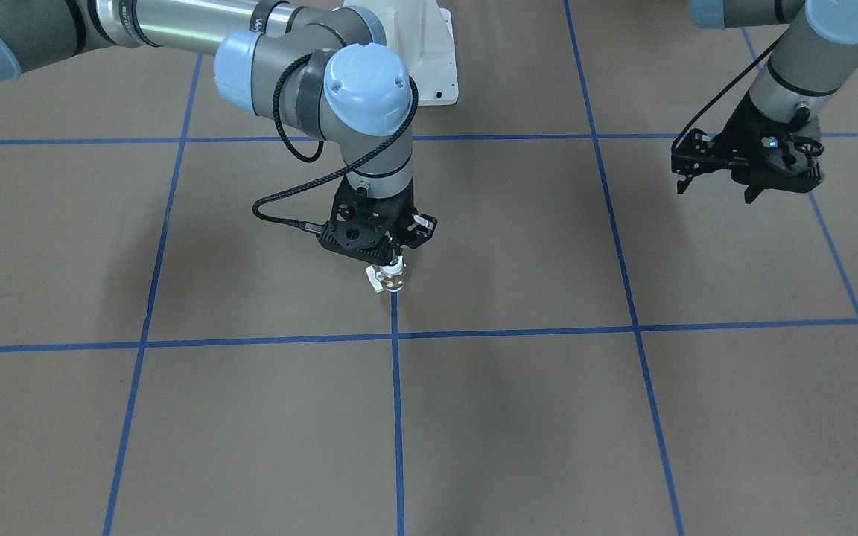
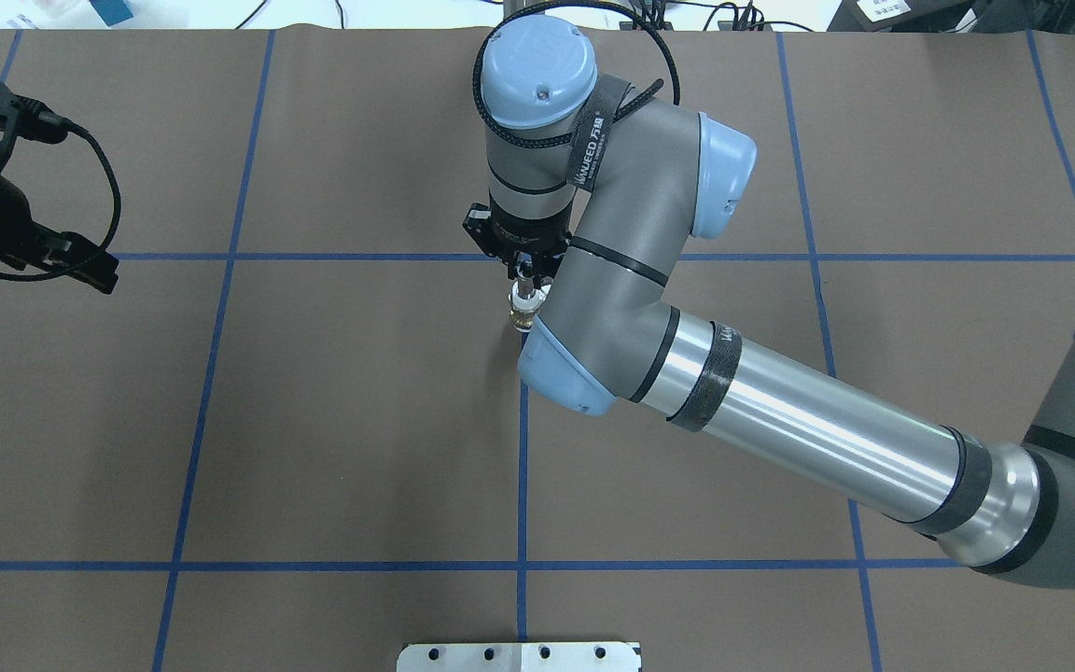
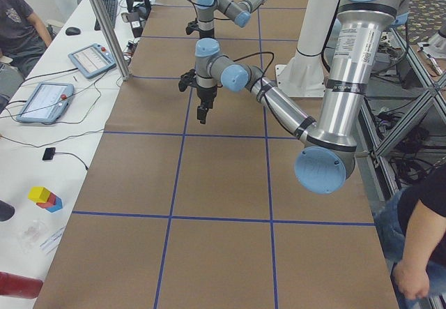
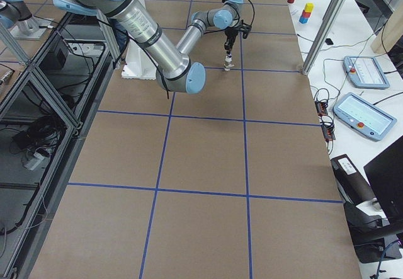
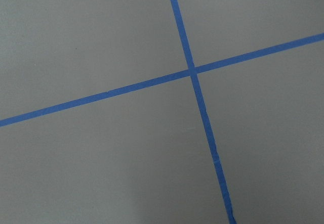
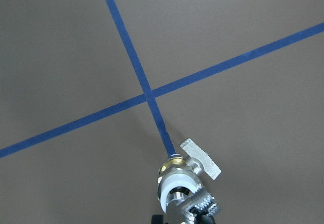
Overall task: Assemble PPR valve and pipe with both arms
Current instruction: 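Lower the chrome fitting onto the top of the valve with the right gripper, then press the chrome fitting down onto the valve with the right gripper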
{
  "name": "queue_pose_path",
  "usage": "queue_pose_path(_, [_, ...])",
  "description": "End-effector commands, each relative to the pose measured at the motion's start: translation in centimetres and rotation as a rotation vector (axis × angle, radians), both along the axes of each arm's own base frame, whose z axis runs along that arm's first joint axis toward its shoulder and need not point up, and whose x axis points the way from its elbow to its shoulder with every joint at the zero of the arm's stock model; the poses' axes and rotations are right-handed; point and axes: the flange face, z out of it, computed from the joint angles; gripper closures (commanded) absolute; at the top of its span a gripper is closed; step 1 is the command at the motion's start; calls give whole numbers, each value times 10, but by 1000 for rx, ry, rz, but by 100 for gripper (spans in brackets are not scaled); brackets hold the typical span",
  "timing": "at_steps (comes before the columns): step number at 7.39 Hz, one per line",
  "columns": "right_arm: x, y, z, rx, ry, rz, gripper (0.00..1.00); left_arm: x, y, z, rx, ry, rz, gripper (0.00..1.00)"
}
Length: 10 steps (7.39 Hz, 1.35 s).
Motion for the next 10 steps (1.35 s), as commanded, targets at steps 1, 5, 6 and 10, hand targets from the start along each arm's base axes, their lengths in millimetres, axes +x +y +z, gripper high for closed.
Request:
queue_pose_path(1, [-1, 1, 2, -1, 3, -2, 100, 0, 0, -1, -3, 1, -5, 0])
queue_pose_path(5, [-12, 7, 4, 11, 18, -5, 100, 0, 0, -1, -3, 2, -6, 0])
queue_pose_path(6, [-12, 7, 3, 13, 17, -6, 100, 0, 0, -1, -5, 1, -7, 0])
queue_pose_path(10, [-13, 6, 2, 17, 19, -4, 100, 1, 2, -3, -31, 13, -17, 0])
